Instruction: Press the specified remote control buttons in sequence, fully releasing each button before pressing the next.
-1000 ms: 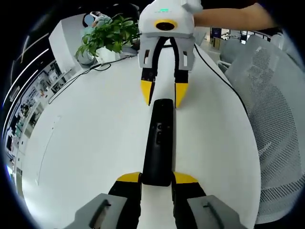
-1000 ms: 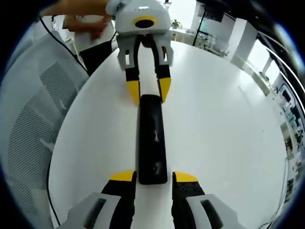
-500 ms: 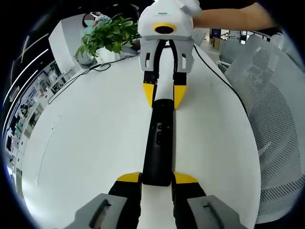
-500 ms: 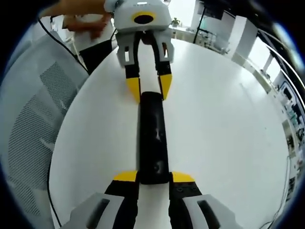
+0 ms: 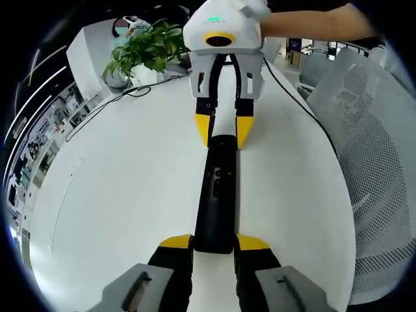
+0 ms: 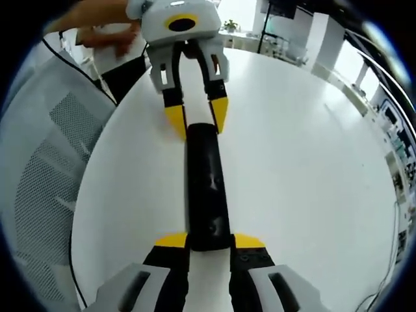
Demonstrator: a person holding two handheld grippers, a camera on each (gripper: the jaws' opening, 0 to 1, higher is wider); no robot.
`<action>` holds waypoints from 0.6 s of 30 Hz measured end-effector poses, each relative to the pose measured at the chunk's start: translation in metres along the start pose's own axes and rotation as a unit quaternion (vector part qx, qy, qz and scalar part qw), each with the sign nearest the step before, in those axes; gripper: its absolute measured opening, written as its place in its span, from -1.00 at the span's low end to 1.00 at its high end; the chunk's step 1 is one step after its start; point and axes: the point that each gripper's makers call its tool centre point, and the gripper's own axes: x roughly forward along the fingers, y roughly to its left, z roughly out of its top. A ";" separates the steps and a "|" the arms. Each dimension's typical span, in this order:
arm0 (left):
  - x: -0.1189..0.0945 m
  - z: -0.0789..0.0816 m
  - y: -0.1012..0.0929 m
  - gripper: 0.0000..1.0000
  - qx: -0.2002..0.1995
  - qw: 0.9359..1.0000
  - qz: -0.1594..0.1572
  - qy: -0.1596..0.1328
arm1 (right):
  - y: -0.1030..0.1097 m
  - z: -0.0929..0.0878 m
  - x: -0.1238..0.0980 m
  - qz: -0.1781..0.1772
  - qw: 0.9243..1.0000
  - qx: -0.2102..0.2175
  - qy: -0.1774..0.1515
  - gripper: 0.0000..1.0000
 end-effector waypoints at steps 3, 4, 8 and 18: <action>0.000 0.000 0.000 -0.54 0.000 1.000 0.000 0.000 | 0.000 0.000 0.000 0.003 1.000 0.001 0.003 -0.60; 0.000 0.000 0.000 -0.54 0.000 1.000 0.000 0.000 | 0.000 0.000 0.000 0.004 1.000 -0.001 0.004 -0.60; 0.000 0.000 0.000 -0.54 -0.002 1.000 0.001 0.002 | 0.000 0.000 0.000 0.003 1.000 -0.004 0.006 -0.60; 0.002 0.003 0.002 -0.54 0.004 1.000 0.005 0.003 | -0.001 -0.003 -0.002 -0.001 1.000 -0.007 0.007 -0.61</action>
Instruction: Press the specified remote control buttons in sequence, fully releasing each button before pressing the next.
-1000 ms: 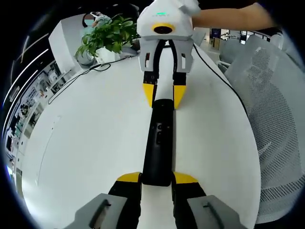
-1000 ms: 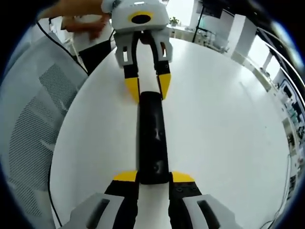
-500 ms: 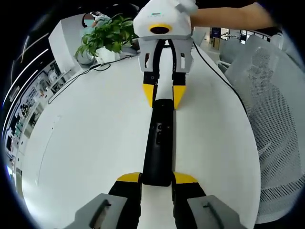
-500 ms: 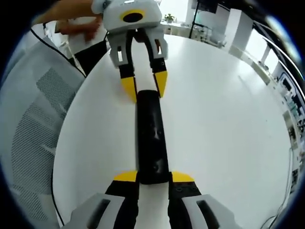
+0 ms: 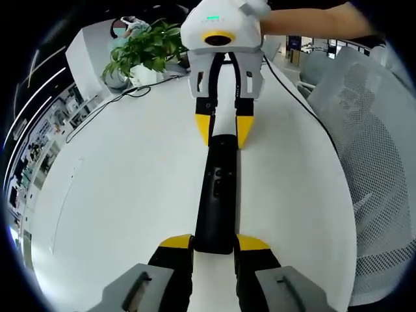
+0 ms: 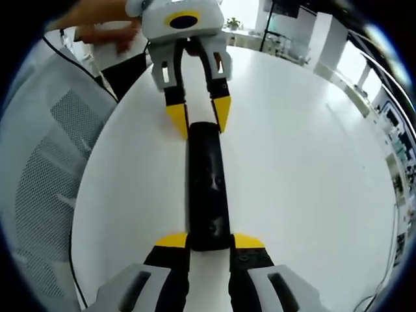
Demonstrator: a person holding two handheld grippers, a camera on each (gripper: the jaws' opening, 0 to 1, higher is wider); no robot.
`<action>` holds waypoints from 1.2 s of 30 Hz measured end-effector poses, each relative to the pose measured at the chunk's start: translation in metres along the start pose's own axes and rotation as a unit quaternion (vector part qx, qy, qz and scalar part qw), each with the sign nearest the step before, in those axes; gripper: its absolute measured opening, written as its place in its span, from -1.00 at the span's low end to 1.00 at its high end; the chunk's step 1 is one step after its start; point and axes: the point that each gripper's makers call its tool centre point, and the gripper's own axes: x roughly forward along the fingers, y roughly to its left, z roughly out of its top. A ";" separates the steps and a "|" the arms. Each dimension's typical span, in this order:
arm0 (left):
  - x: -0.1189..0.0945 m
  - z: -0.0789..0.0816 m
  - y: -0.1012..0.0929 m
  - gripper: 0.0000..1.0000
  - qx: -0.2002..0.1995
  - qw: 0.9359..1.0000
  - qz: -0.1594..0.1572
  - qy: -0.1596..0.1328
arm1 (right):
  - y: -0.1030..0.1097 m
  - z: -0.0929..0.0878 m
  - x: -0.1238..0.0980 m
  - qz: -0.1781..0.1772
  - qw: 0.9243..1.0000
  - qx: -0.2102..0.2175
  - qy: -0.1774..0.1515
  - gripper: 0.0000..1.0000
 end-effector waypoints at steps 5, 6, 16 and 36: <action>0.001 0.001 0.002 -0.54 -0.001 1.000 0.003 0.000 | -0.003 0.000 -0.004 -0.005 1.000 -0.002 -0.003 -0.61; 0.001 0.001 0.002 -0.54 -0.001 1.000 0.003 0.000 | -0.004 0.001 -0.004 -0.006 1.000 -0.002 -0.003 -0.61; -0.008 0.006 0.018 -0.54 0.012 1.000 0.016 0.000 | -0.019 0.008 -0.010 -0.023 1.000 -0.006 -0.015 -0.61; -0.020 0.021 0.088 -0.54 0.039 0.998 0.052 -0.005 | -0.083 0.025 -0.032 -0.090 0.995 -0.022 -0.031 -0.60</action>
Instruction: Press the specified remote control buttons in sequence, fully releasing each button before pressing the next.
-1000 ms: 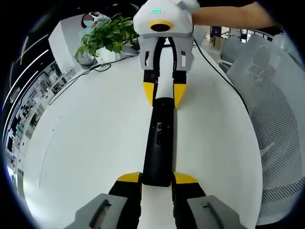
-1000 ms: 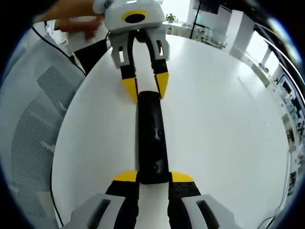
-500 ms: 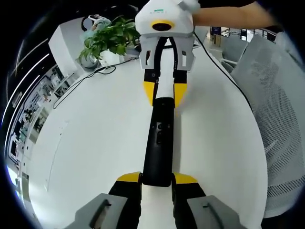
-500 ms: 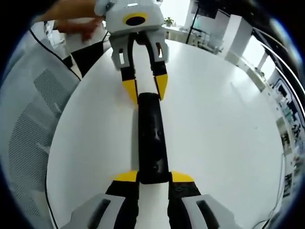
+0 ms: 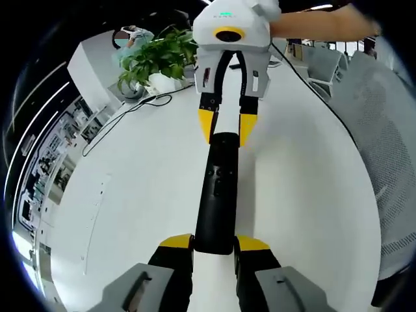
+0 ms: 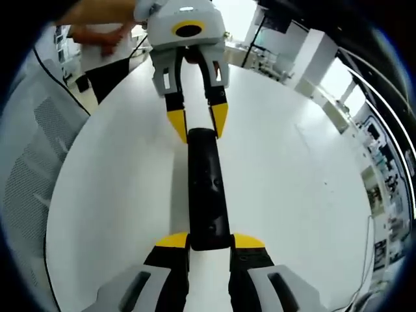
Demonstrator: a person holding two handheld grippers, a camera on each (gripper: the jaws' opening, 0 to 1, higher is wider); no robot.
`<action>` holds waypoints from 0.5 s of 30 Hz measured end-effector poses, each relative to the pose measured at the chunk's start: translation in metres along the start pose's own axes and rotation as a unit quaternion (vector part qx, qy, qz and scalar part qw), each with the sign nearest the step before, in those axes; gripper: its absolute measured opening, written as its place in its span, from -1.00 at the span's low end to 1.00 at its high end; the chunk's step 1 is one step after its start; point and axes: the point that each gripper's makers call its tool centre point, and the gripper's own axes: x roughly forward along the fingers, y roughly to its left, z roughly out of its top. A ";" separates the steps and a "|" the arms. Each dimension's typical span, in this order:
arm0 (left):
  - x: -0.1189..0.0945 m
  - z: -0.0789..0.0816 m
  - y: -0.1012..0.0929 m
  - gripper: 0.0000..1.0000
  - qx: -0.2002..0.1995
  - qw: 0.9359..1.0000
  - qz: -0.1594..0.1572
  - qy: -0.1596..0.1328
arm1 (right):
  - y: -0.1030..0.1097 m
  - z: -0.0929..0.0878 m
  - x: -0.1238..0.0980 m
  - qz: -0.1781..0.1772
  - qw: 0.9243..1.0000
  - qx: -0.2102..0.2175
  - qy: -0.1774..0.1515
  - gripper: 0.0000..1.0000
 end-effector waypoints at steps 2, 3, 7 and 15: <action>0.001 0.000 0.007 -0.54 0.004 1.000 0.002 -0.001 | -0.008 0.000 0.000 -0.005 1.000 0.000 -0.001 -0.61; 0.001 0.001 0.012 -0.54 0.006 1.000 0.002 -0.001 | -0.011 0.000 0.001 -0.006 1.000 -0.001 0.000 -0.60; 0.005 -0.001 0.029 -0.54 0.012 1.000 0.004 0.001 | -0.028 0.000 0.007 -0.011 1.000 -0.001 0.000 -0.60; 0.019 -0.008 0.054 -0.54 0.018 1.000 0.006 0.007 | -0.054 -0.005 0.022 -0.011 1.000 -0.004 0.008 -0.60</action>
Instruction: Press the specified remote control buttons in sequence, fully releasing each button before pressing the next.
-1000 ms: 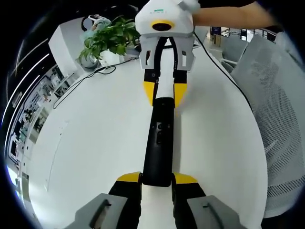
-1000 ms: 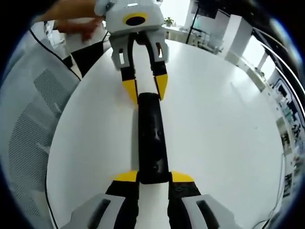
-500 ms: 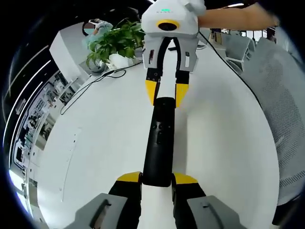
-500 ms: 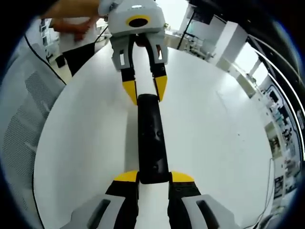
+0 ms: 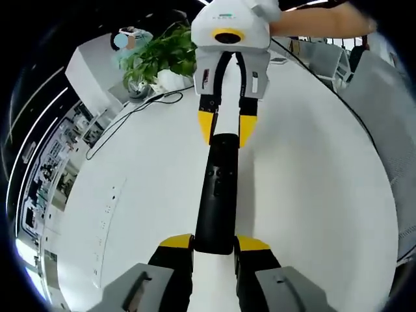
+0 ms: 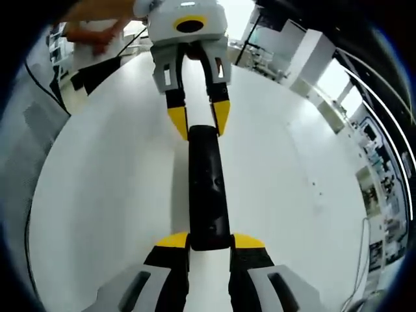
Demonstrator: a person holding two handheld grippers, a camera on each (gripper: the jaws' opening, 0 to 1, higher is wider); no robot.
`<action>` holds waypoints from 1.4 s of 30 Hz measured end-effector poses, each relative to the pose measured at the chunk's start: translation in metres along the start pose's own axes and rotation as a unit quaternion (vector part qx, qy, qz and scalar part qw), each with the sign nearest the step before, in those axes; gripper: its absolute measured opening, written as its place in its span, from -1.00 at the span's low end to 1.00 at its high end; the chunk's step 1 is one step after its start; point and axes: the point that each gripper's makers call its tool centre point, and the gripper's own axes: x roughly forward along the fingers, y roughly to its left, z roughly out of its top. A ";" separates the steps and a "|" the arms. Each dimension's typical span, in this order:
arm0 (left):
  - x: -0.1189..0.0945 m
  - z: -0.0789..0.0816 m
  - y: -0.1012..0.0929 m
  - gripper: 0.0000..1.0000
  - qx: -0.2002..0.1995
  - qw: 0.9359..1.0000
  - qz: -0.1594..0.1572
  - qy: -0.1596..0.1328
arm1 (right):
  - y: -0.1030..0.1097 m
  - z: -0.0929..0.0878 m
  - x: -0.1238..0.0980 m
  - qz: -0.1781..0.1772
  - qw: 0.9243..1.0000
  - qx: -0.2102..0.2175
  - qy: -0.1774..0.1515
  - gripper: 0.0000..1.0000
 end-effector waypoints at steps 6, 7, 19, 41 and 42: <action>0.016 -0.007 0.013 -0.54 0.003 1.000 -0.007 0.010 | -0.018 -0.011 0.016 0.001 1.000 0.004 0.006 -0.60; 0.017 -0.007 0.014 -0.54 0.003 1.000 -0.009 0.011 | -0.019 -0.012 0.017 0.002 1.000 0.004 0.007 -0.60; 0.034 -0.016 0.033 -0.54 0.004 0.999 -0.020 0.028 | -0.041 -0.020 0.036 0.012 1.000 0.012 0.007 -0.60; 0.037 -0.018 0.032 -0.53 -0.022 0.998 -0.040 0.033 | -0.040 -0.020 0.034 0.032 0.999 0.008 -0.003 -0.58; 0.037 -0.018 0.032 -0.53 -0.022 0.998 -0.041 0.033 | -0.040 -0.020 0.034 0.033 0.999 0.009 -0.003 -0.57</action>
